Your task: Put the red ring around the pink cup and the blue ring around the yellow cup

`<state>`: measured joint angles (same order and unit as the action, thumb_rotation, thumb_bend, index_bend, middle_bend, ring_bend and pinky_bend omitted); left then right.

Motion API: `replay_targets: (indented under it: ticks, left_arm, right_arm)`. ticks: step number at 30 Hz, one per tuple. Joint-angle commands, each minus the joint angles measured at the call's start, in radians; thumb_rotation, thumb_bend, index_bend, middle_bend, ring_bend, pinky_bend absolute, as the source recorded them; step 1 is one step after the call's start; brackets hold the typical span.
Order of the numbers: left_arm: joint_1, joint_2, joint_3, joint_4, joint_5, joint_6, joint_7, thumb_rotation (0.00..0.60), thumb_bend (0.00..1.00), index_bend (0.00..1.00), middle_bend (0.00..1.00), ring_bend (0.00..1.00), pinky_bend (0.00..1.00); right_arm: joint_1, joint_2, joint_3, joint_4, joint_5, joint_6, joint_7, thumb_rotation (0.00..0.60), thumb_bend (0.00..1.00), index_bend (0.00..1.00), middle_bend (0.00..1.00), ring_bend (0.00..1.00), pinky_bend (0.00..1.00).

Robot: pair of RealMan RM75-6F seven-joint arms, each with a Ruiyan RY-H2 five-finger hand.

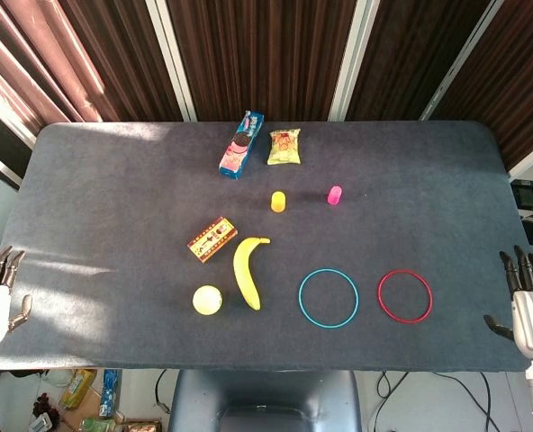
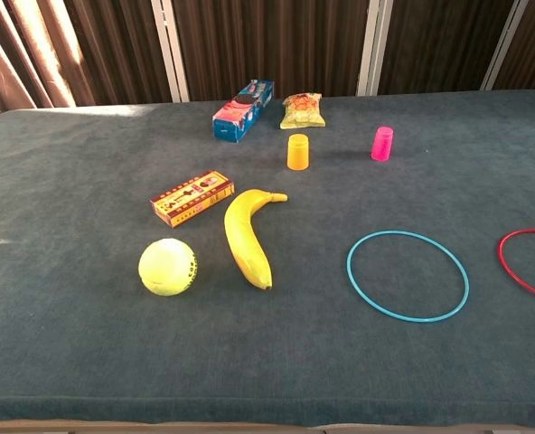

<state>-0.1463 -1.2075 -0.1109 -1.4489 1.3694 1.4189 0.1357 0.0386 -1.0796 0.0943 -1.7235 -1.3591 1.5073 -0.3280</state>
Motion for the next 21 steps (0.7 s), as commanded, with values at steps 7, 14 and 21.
replay_targets:
  ticks: [7, 14, 21]
  left_arm:
    - [0.01, 0.0, 0.01, 0.001, 0.002, 0.005, -0.016, 0.6, 0.44, 0.09, 0.0, 0.0, 0.13]
    - [0.023, 0.0, 0.017, 0.01, 0.008, 0.019, -0.04, 0.6, 0.43, 0.09, 0.0, 0.0, 0.13]
    - [0.038, 0.002, 0.023, 0.016, 0.007, 0.029, -0.062, 0.6, 0.44, 0.1, 0.0, 0.0, 0.13]
  right_arm:
    - [0.018, -0.003, -0.02, 0.007, -0.051, -0.029, 0.017, 0.6, 0.21, 0.23, 0.14, 0.09, 0.08]
    - [0.047, -0.009, -0.052, 0.042, -0.123, -0.076, 0.048, 0.6, 0.21, 0.42, 0.55, 0.64, 0.58]
    - [0.119, 0.005, -0.079, 0.032, -0.094, -0.255, 0.066, 0.6, 0.26, 0.6, 0.81, 0.93, 0.88]
